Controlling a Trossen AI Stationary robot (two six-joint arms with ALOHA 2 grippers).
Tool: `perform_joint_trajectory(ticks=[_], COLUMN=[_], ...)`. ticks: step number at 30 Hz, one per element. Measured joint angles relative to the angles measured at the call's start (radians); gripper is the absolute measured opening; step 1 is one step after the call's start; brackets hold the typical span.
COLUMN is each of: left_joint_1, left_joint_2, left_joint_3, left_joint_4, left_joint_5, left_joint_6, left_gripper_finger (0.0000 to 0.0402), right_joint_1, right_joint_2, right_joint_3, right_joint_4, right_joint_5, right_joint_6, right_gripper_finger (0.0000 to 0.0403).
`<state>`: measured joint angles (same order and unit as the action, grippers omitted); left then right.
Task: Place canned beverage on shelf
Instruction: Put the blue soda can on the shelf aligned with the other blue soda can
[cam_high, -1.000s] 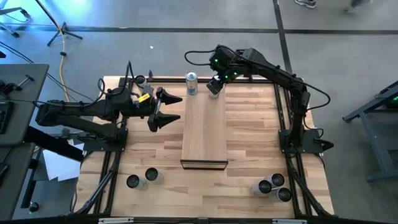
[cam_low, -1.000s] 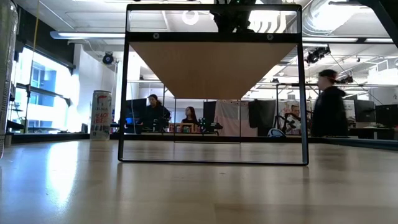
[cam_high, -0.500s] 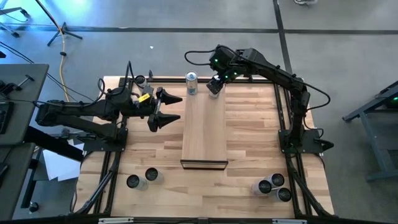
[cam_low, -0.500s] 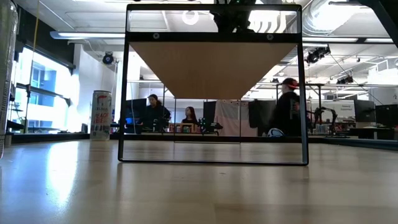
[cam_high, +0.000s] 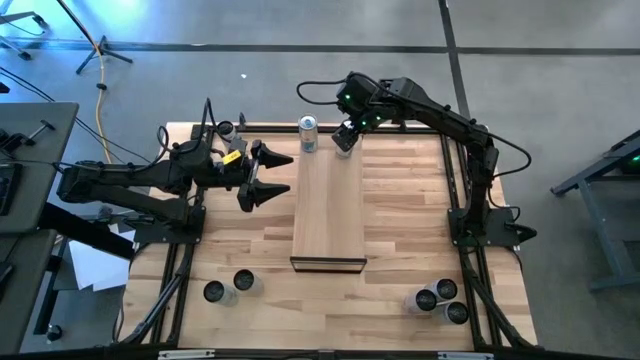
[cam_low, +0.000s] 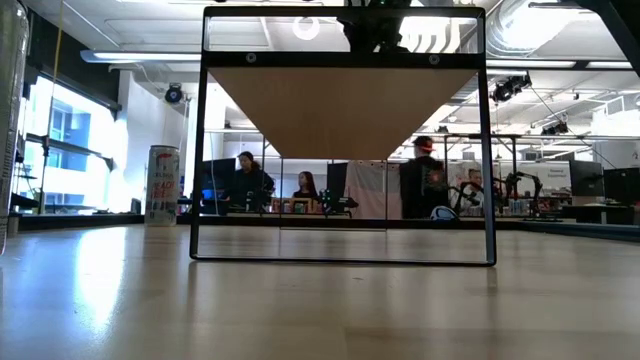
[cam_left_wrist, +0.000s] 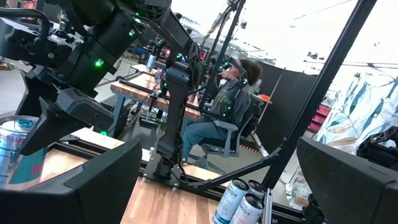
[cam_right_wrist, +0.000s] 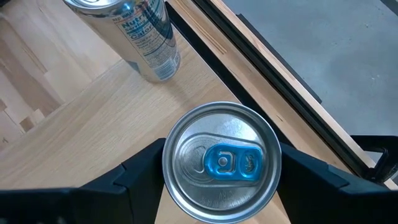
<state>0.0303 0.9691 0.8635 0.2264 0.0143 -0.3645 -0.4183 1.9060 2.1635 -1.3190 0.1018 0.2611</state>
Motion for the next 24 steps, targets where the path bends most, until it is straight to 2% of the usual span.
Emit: perform_joint_trajectory(ticks=[24], left_joint_1=[0.000], left_joint_2=[0.000], left_joint_3=[0.000], left_joint_4=[0.003], left_joint_5=[0.000], left_joint_6=[0.000], left_gripper_finger=[0.0400], right_joint_1=[0.000], right_joint_2=[0.000], right_joint_3=[0.000], right_joint_4=[-0.010], right_joint_5=[0.000], right_joint_6=[-0.008], right_gripper_finger=[0.0253])
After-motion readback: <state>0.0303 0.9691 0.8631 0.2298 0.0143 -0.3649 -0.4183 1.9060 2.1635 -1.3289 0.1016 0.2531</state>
